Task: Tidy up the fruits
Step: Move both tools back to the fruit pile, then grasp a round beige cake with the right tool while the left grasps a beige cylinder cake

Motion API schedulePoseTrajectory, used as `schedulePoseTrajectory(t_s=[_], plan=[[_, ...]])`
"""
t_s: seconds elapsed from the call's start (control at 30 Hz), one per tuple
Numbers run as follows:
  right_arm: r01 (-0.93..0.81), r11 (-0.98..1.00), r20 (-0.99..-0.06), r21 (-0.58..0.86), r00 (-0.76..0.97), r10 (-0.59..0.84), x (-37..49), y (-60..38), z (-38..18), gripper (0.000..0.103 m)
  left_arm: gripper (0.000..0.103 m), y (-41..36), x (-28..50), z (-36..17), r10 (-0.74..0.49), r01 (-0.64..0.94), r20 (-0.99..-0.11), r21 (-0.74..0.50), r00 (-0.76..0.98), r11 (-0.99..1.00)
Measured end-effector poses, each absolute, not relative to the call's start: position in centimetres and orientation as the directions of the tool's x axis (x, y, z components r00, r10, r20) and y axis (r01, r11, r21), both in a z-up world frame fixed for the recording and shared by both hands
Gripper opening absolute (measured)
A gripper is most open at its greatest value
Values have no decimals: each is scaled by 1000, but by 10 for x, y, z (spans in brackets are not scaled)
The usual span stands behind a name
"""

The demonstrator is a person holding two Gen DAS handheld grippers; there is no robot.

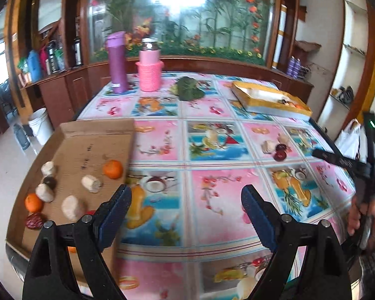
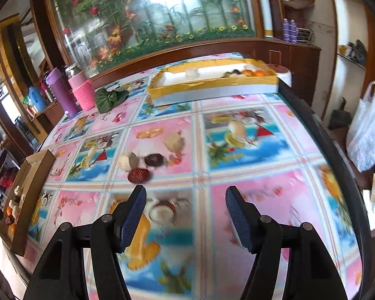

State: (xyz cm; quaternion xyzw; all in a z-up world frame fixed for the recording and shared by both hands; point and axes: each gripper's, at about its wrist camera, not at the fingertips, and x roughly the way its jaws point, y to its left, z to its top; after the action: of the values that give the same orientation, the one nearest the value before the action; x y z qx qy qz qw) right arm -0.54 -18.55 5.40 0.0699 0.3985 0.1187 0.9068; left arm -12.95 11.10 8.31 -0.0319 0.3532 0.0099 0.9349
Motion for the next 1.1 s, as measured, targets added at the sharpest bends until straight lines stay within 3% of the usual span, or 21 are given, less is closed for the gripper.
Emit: schedulePoseTrajectory(t_s=[0.17,0.33,0.6,0.63,0.67,0.7,0.73,0.97,1.1], plan=[[-208,957,-727,202,623,289,43,-150,44,53,89,84,-107,84,-29,29,-650,-10,760,1000],[-171,974,-732,146,644,223,78,-140,38,53,89,70,-61,86,-105,87,-646,-60,756,994],[-165,971,-760,173,605,238,101,-145,13,52,88,30,23,61,-268,190,-686,-189,676,963],[-166,971,-758,174,607,239,101,-146,14,47,86,26,30,58,-283,197,-690,-203,666,959],[-163,972,-756,171,611,235,100,-148,15,34,83,22,37,54,-298,204,-696,-217,653,954],[-156,973,-755,172,613,232,100,-152,15,31,73,17,46,49,-318,214,-706,-236,632,948],[-145,973,-755,179,614,230,100,-155,14,31,63,14,52,46,-336,224,-713,-250,616,942],[-88,965,-753,247,609,248,103,-178,16,31,50,-7,74,16,-382,261,-757,-283,530,923],[-105,963,-754,250,602,262,100,-174,16,31,24,-7,71,5,-393,286,-771,-281,501,916]])
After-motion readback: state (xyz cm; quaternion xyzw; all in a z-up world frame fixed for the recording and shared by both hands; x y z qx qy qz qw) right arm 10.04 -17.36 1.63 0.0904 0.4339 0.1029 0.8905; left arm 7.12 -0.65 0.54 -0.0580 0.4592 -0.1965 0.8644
